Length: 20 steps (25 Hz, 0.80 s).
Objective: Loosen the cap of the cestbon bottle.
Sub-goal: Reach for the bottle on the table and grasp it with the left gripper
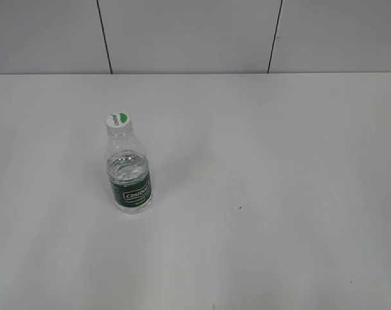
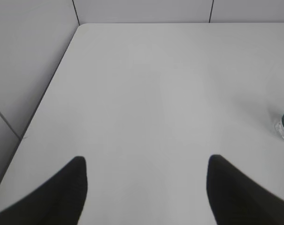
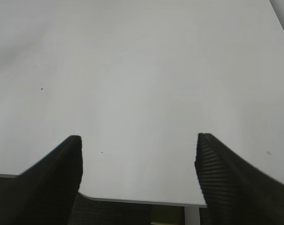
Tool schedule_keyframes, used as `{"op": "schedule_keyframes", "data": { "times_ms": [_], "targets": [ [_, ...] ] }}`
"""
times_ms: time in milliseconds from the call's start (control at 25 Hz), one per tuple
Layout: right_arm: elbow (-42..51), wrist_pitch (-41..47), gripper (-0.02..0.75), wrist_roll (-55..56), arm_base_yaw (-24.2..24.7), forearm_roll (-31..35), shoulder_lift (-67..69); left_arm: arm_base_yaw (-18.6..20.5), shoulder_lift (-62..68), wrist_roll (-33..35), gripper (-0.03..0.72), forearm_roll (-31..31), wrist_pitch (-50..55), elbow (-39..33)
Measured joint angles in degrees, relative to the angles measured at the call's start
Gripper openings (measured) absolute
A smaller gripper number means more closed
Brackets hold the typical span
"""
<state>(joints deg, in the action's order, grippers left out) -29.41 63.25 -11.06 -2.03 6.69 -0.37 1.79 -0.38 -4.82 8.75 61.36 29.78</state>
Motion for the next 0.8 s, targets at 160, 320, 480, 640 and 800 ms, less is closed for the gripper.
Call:
{"op": "schedule_keyframes", "data": {
  "times_ms": [160, 320, 480, 640, 800],
  "targets": [
    [0.00, 0.00, 0.569, 0.00, 0.00, 0.00, 0.00, 0.00, 0.00, 0.00, 0.482, 0.00, 0.00, 0.00],
    [0.00, 0.00, 0.570, 0.00, 0.00, 0.00, 0.00, 0.00, 0.00, 0.00, 0.482, 0.00, 0.00, 0.00],
    [0.00, 0.00, 0.570, 0.00, 0.00, 0.00, 0.00, 0.00, 0.00, 0.00, 0.482, 0.00, 0.00, 0.00],
    [0.00, 0.00, 0.570, 0.00, 0.00, 0.00, 0.00, 0.00, 0.00, 0.00, 0.482, 0.00, 0.00, 0.00],
    [0.00, 0.00, 0.570, 0.00, 0.00, 0.00, 0.00, 0.00, 0.00, 0.00, 0.482, 0.00, 0.00, 0.00]
  ]
}}
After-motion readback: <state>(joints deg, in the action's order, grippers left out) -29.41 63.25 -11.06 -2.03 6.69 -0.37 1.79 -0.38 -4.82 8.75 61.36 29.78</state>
